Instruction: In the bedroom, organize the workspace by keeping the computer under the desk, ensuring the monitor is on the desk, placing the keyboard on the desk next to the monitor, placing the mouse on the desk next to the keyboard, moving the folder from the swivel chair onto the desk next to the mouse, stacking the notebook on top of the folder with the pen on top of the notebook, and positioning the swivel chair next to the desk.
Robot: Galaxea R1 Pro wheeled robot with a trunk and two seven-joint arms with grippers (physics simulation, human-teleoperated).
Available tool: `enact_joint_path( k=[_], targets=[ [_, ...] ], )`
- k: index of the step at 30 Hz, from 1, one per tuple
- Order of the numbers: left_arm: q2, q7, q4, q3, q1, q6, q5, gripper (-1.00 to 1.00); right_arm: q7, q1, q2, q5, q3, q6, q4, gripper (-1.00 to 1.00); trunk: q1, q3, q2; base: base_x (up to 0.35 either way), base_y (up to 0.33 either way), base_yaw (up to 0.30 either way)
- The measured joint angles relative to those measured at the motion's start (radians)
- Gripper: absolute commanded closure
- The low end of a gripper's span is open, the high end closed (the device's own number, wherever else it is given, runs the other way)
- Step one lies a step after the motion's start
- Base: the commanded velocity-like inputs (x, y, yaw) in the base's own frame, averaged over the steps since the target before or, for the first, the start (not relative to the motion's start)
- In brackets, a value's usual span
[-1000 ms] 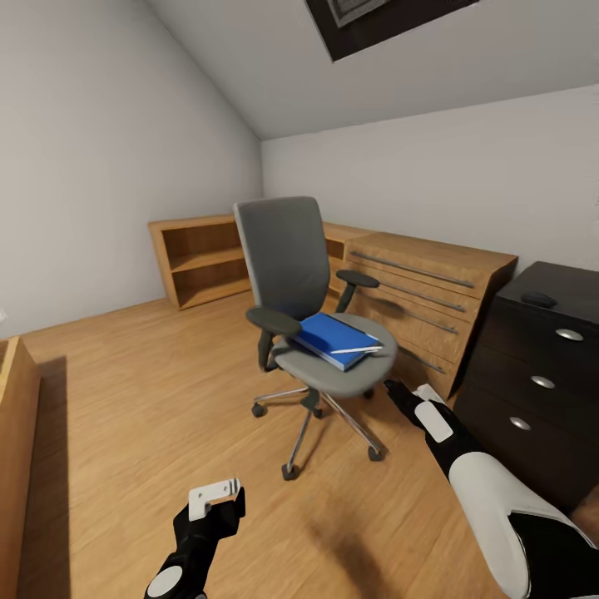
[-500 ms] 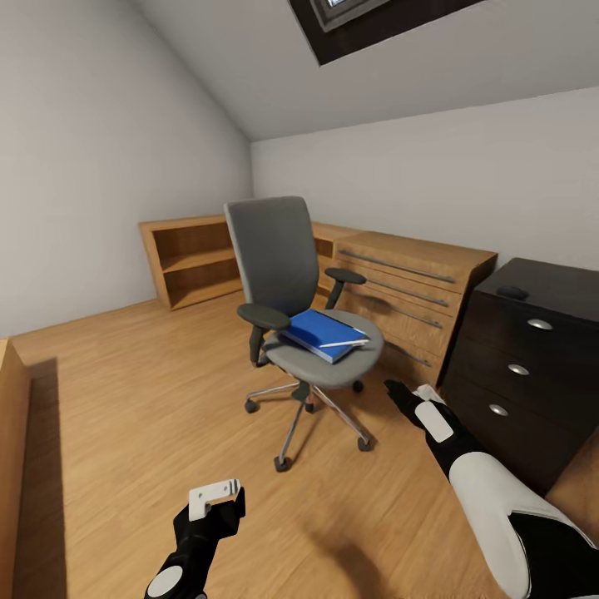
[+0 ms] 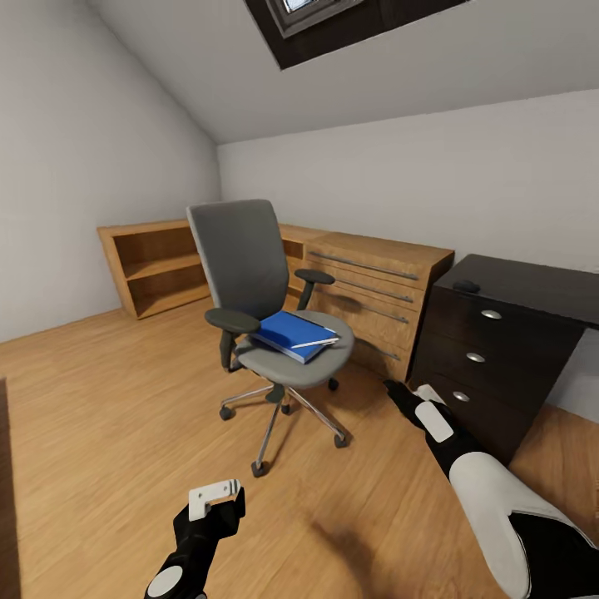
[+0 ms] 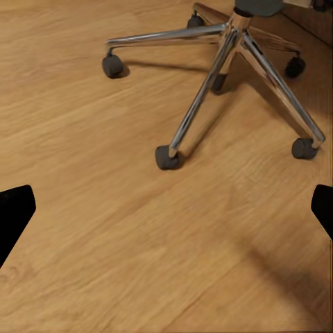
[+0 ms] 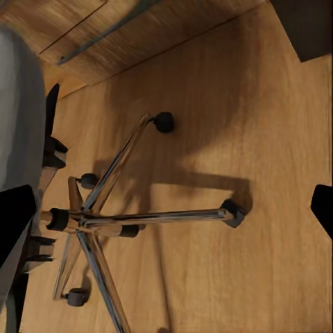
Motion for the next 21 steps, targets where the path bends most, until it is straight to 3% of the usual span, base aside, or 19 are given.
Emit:
enact_joint_path(
  k=[6, 13, 21],
  targets=[
    [0.000, 0.000, 0.000, 0.000, 0.000, -0.001, 0.000, -1.00, 0.001, 0.000, 0.008, 0.006, 0.006, -0.002, 0.003, -1.00, 0.000, 0.002, 0.000, 0.000, 0.000, -0.161],
    [0.000, 0.001, 0.000, 0.000, 0.000, -0.001, 0.001, -1.00, 0.000, 0.001, 0.040, 0.112, 0.022, -0.051, 0.004, -1.00, 0.000, 0.002, 0.000, 0.000, 0.000, -0.019],
    [0.001, 0.002, 0.000, 0.000, 0.000, -0.002, 0.002, -1.00, -0.001, 0.001, 0.054, 0.146, 0.024, -0.066, 0.006, -1.00, 0.000, 0.002, 0.000, 0.000, 0.000, -0.003]
  ],
)
